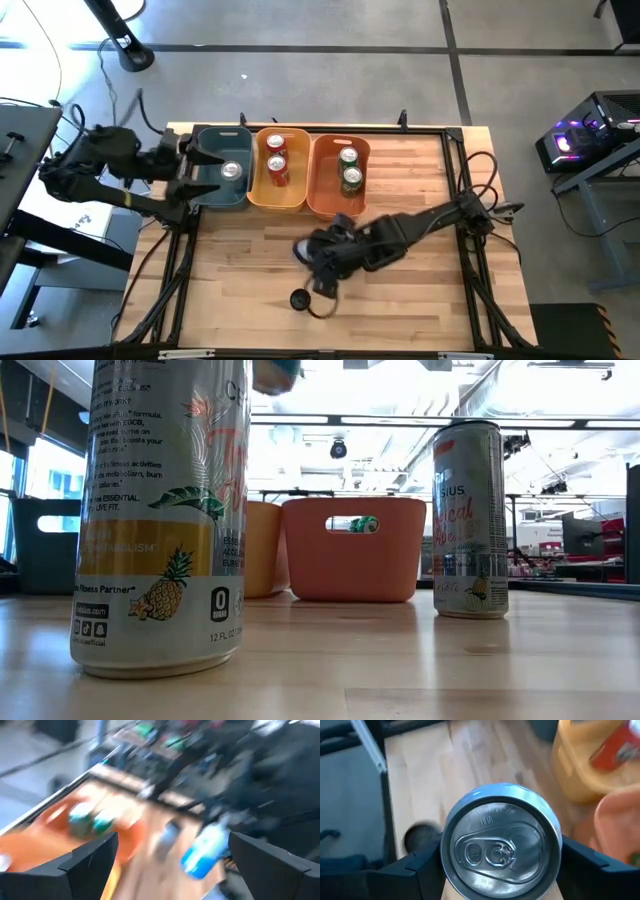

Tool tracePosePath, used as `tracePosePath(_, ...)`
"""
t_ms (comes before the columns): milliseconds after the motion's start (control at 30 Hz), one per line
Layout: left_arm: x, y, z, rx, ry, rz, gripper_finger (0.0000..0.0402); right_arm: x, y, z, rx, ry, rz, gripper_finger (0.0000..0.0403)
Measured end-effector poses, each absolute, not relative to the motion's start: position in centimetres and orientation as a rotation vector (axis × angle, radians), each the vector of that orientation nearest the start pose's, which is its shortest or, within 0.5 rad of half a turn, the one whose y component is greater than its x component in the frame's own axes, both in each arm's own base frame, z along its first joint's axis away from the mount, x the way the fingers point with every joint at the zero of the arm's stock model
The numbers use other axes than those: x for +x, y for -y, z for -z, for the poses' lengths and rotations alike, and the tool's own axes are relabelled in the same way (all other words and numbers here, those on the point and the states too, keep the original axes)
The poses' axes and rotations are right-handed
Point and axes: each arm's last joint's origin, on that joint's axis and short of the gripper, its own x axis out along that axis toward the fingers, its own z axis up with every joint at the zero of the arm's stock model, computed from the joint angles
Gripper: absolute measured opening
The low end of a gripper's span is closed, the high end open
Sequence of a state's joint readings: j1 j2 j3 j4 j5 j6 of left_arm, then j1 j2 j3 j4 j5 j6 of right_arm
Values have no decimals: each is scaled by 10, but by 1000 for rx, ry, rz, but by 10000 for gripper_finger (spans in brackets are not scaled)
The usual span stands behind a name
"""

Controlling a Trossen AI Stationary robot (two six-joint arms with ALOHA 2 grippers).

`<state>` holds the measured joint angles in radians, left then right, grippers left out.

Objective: Sort soda cans
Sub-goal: Put the white soda can into the green bin

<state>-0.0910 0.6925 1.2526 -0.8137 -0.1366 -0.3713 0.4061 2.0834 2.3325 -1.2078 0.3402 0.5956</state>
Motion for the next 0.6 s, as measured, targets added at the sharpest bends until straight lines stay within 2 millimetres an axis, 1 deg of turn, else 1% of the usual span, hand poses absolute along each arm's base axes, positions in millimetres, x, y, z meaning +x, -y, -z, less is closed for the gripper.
tracePosePath(100,87,2,-413,-361,-367,-216,371,414,-141,-379,172,-764,203,274)
tracePosePath(167,90,1,-400,-382,-453,-275,371,423,-124,-382,140,-715,228,274)
tracePosePath(267,96,1,-385,-412,-525,-316,371,439,-96,-389,141,-608,247,274)
tracePosePath(367,101,2,-374,-413,-557,-316,371,446,-69,-390,132,-591,271,274)
tracePosePath(467,105,3,-373,-367,-546,-268,371,450,-47,-391,137,-581,278,274)
tracePosePath(533,106,4,-375,-326,-520,-235,371,451,-38,-391,135,-592,279,274)
tracePosePath(600,109,4,-380,-282,-475,-199,371,452,-30,-391,152,-599,229,274)
